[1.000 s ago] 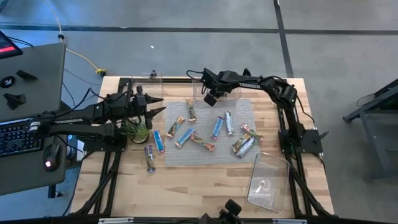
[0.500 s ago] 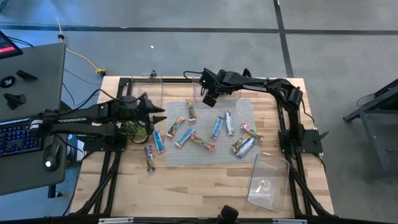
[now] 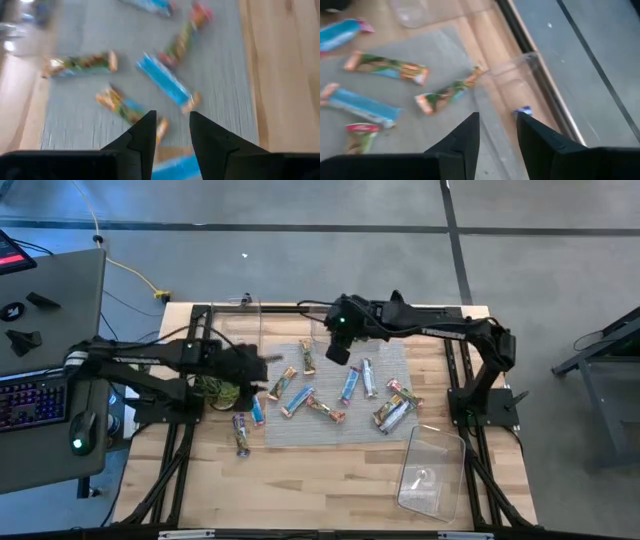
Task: Pick and place Granola Bars by type
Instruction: Put the blue granola bar into the right transparent bin
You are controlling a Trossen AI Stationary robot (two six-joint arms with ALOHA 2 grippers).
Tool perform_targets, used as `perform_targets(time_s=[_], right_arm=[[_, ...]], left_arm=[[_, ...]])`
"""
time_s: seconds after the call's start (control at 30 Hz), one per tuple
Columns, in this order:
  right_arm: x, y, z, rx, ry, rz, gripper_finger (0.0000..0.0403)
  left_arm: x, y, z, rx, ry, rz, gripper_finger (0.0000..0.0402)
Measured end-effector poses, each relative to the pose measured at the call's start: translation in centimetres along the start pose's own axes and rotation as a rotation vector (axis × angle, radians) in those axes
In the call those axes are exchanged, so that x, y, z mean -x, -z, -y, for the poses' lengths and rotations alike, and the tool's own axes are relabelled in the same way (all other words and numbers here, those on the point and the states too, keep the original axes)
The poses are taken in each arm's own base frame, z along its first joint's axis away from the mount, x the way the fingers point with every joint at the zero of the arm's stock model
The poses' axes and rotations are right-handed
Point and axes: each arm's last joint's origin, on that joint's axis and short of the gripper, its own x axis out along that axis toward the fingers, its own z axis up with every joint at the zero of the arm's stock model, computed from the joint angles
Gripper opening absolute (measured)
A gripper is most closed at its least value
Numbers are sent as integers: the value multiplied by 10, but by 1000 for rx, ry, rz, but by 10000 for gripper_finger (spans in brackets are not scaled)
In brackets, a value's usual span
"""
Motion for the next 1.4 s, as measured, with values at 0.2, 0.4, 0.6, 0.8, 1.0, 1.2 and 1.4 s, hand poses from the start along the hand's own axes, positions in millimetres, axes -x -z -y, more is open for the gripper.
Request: perform_targets(time_s=[0.2,0.4,0.6,0.8,1.0,1.2,1.4], right_arm=[[3,1,-19,48,-31,-2,114],[5,2,-30,72,-45,-5,114],[6,3,-35,77,-55,-2,114],[6,2,-36,76,-57,0,114],[6,2,-36,76,-57,0,114],[6,2,-36,76,-58,0,114],[6,3,-36,76,-58,-1,114]], left_arm=[[0,21,29,-186,41,-328,111],[3,35,64,-216,128,-420,111],[-7,53,91,-213,184,-427,111],[-28,70,109,-256,206,-320,111],[-51,89,112,-232,227,-262,111],[-67,105,108,-273,192,-227,111],[-74,120,104,-302,176,-264,111]])
